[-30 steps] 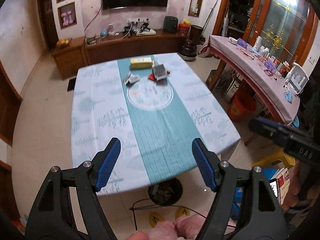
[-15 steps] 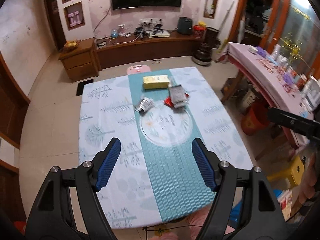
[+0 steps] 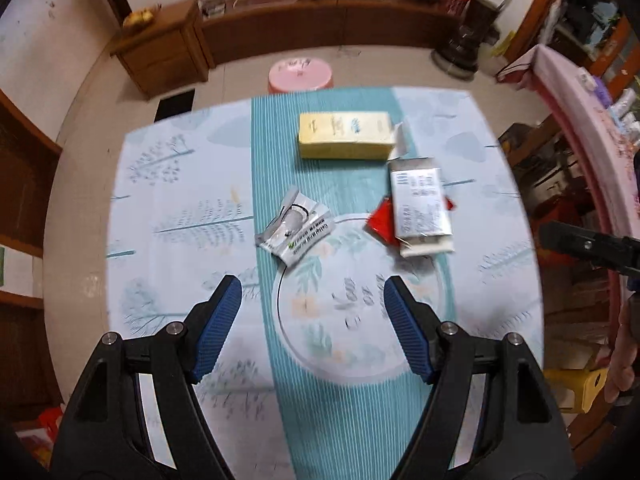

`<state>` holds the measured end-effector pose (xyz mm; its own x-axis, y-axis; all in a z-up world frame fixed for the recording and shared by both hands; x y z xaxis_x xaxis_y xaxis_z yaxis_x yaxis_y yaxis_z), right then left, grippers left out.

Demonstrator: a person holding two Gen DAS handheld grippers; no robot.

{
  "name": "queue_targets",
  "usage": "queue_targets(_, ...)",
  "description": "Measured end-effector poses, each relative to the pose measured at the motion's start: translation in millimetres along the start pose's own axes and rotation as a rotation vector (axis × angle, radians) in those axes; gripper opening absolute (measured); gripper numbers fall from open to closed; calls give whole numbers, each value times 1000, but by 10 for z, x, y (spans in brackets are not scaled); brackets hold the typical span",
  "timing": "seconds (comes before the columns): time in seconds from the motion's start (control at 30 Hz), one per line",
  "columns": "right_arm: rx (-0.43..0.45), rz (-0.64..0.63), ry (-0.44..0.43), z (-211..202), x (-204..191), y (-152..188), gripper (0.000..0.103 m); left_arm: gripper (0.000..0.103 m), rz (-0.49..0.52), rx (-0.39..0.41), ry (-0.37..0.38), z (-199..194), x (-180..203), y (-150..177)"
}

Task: Collect trash
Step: 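Grasp the white sachet with the left tool while the right grasps the silver packet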

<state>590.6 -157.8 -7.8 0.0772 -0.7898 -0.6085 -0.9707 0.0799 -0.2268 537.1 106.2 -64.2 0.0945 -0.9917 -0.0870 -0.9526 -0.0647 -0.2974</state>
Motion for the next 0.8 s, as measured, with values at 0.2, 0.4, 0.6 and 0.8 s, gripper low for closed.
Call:
queue_targets(0.2,-93,89,-22,894,591,-275,51,71,4,-67,-27,781,50,-125)
queue_targets(0.4,-149,147,-66,1364,785,-276,51,71,32,-109,-66,1208,30,-202)
queue_targets(0.6,-154,146,-107,1517,800,-250,44,65,38,-158,-77,1509,-33,-215)
queue_targets(0.8,-161,93,-111,1514,700,-185,30,31,39,-198,-75,1727,-18,-208)
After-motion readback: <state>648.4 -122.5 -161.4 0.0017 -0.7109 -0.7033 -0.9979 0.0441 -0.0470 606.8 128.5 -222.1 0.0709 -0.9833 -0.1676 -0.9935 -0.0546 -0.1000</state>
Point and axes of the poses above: each gripper's, at about its wrist camera, not at the fingertips, and z roughly the way its jaws point, x to its right, y to its underside, the point moved 4 cm from there along z, roughly the way its jaws point, and after that the axes turned 5 degrees about -y, right-handed, at the moved point
